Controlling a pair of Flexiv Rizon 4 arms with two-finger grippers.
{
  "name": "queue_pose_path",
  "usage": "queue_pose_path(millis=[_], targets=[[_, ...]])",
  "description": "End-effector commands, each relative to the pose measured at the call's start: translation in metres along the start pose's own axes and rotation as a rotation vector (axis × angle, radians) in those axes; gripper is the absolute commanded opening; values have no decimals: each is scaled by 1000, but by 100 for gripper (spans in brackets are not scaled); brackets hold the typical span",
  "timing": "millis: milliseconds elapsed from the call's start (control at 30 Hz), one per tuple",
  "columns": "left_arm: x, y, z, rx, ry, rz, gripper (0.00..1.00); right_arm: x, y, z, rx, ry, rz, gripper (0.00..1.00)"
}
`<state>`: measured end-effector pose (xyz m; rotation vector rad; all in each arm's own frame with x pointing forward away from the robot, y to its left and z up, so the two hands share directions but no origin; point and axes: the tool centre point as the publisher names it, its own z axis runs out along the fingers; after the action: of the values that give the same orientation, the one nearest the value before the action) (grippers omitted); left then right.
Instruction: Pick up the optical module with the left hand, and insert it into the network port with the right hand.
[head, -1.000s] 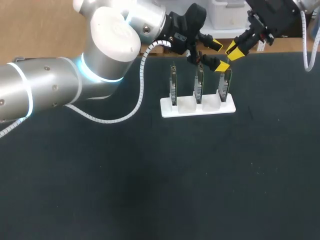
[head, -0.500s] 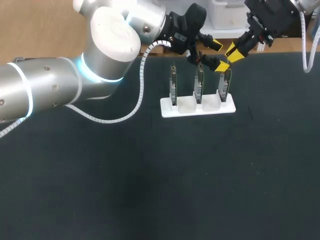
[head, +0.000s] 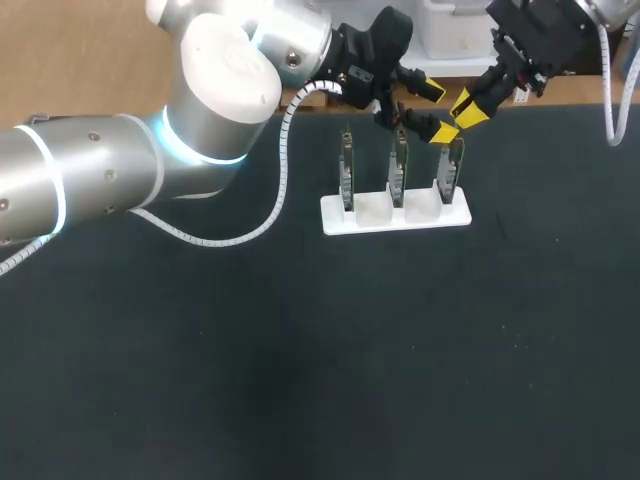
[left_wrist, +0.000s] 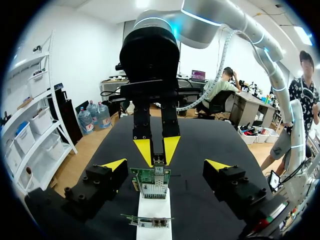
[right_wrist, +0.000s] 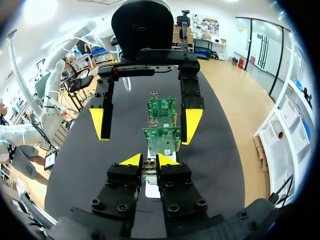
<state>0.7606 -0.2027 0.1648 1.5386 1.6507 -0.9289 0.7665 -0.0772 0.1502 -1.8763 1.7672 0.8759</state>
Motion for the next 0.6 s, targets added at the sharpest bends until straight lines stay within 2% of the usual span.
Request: queue_pose_path(millis=[33, 67, 467, 600], targets=[[-2, 1, 1, 1, 7, -2, 100, 2, 3, 1, 4, 2, 2, 39], [-2, 1, 1, 1, 7, -2, 100, 2, 3, 1, 5, 2, 4, 100], [-2, 1, 1, 1, 7, -2, 100, 0, 0, -11, 39, -37, 52, 100], [-2, 1, 1, 1, 7, -2, 100, 5, -2, -17, 59, -38, 63, 100]])
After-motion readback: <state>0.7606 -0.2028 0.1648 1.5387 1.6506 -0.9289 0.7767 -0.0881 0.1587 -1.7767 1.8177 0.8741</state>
